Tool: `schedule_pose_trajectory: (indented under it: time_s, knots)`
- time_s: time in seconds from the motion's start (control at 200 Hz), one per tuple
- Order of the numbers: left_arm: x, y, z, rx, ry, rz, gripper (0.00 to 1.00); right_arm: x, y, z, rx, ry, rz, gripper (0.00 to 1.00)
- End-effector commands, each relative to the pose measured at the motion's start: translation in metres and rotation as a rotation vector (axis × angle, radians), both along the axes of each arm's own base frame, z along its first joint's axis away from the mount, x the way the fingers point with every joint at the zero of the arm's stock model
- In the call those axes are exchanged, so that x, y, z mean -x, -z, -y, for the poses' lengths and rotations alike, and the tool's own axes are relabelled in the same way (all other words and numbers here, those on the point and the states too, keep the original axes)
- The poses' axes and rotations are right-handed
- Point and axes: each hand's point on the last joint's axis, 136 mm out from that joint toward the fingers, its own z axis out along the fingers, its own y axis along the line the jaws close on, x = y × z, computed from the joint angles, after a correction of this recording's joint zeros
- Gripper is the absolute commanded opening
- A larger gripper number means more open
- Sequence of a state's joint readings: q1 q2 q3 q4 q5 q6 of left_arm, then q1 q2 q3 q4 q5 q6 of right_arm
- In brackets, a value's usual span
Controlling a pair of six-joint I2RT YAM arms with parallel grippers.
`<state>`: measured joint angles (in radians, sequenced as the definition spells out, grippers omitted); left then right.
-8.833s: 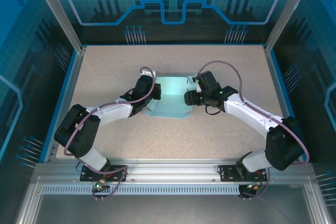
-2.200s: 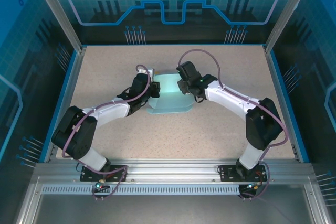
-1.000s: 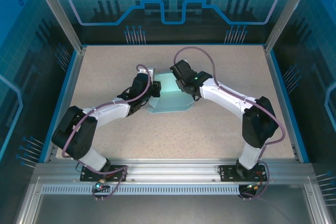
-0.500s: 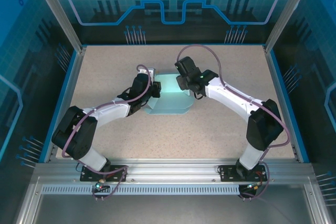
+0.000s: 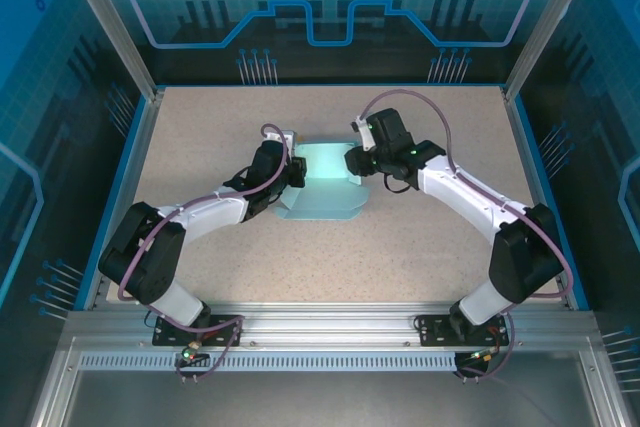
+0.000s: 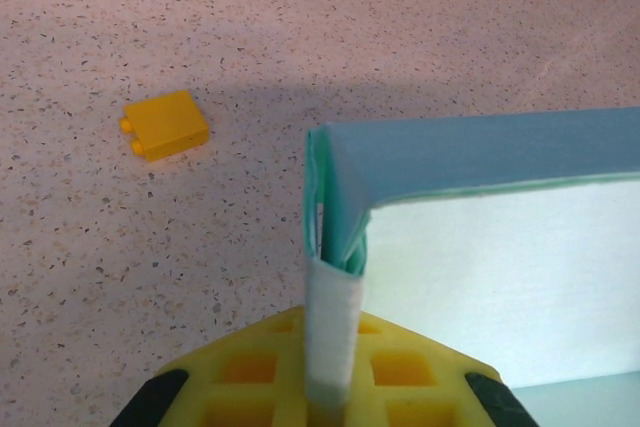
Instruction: Fold the paper box
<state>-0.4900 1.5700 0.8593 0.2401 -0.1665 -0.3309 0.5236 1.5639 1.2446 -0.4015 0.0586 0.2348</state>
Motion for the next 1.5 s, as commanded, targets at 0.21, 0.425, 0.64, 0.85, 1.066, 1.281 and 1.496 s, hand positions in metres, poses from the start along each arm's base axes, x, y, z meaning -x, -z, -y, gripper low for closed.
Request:
schedule_pose_trajectory:
  time_s: [0.21,0.425,0.64,0.85,1.066,1.281,1.496]
  knots:
    - [-0.001,-0.005,0.002,-0.004,0.014,0.016,0.07,-0.009,0.0,-0.009,-0.049,0.003,-0.005,0.28]
    - [-0.001,-0.006,0.003,0.003,0.017,0.013,0.07,-0.019,0.008,-0.009,0.086,0.08,0.013,0.25]
    - [0.0,-0.009,0.005,0.006,0.024,0.018,0.07,-0.026,0.014,-0.007,0.235,0.143,0.057,0.21]
    - [0.002,-0.009,0.007,0.007,0.027,0.02,0.07,-0.033,0.023,0.0,0.386,0.182,0.087,0.18]
    - [0.002,-0.01,0.007,0.008,0.027,0.023,0.07,-0.038,0.028,0.013,0.495,0.226,0.103,0.15]
    - [0.002,-0.01,0.007,0.006,0.027,0.021,0.07,-0.038,0.032,0.025,0.62,0.261,0.125,0.15]
    - [0.002,-0.009,0.008,0.003,0.027,0.018,0.07,-0.04,0.03,0.038,0.749,0.295,0.136,0.14]
